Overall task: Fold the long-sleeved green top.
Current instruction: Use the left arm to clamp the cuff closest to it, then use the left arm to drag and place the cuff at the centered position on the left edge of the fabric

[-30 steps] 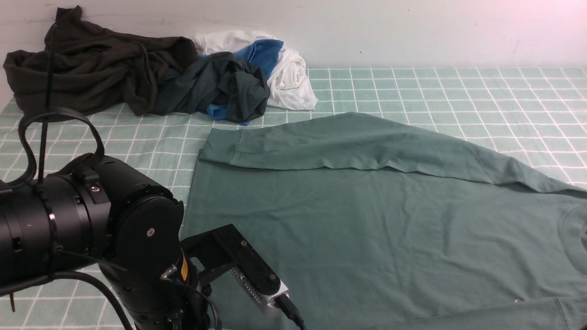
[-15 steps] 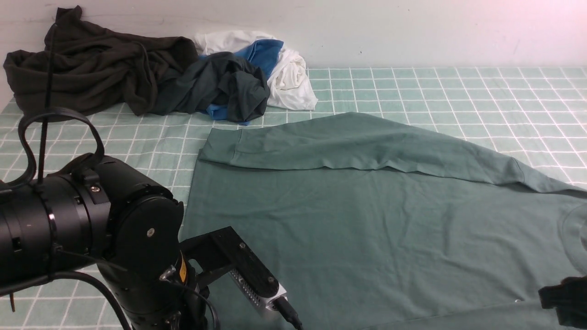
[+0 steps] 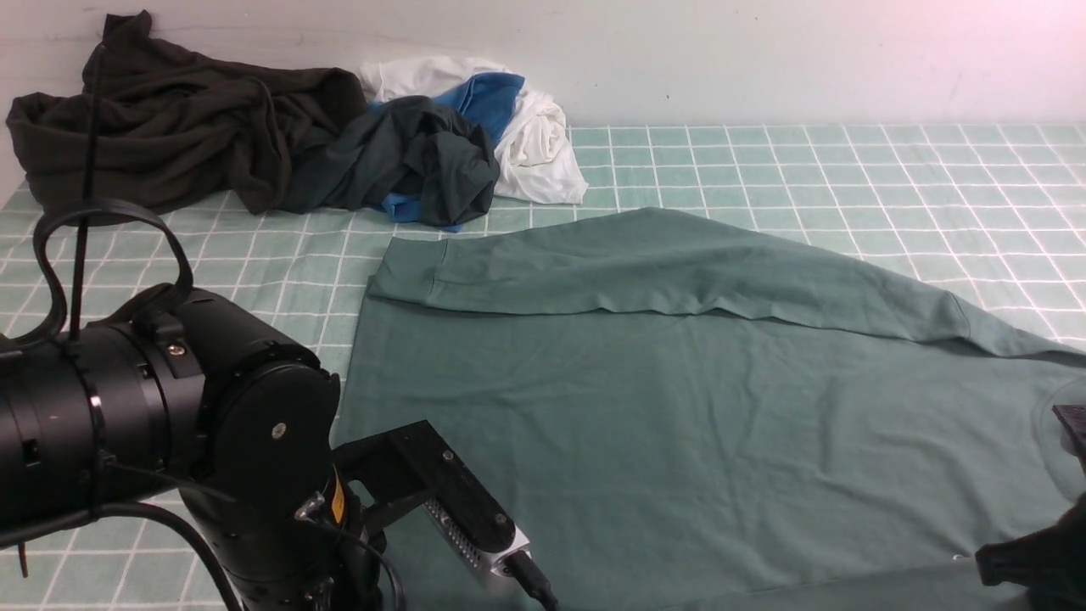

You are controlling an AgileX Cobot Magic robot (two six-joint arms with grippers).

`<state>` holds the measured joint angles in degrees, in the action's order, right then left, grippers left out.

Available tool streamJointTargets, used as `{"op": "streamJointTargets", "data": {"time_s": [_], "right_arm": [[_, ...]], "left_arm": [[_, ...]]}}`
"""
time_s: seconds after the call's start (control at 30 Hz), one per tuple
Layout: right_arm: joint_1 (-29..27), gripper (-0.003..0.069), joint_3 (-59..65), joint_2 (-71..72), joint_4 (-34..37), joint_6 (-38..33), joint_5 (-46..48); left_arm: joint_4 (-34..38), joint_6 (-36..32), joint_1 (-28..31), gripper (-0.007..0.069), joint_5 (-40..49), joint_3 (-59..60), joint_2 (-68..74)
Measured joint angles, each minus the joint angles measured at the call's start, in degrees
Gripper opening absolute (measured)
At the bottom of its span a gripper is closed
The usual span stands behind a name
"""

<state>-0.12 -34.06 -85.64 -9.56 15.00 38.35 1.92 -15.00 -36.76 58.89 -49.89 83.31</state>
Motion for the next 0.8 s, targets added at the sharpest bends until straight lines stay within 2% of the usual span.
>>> {"op": "streamJointTargets", "data": {"time_s": [0.07,0.17,0.5,0.8], "right_arm": [[0.0,0.0012,0.0,0.2,-1.2,0.8,0.3],[0.0,-0.0010,0.0,2.3,-3.9,2.8,1.8],[0.0,-0.0013,0.1,16.9,-7.3,5.6,6.9],[0.0,-0.0010,0.1,16.3,-7.0,5.6,3.6]], "left_arm": [[-1.0,0.0,0.0,-0.0001,0.2,-0.6,0.0],[-3.7,0.1,0.0,-0.0001,0.8,-2.9,0.0],[-9.7,0.3,1.3,0.0004,3.0,-18.4,3.8],[-10.0,0.1,4.9,0.0007,5.4,-26.3,14.5]]}}
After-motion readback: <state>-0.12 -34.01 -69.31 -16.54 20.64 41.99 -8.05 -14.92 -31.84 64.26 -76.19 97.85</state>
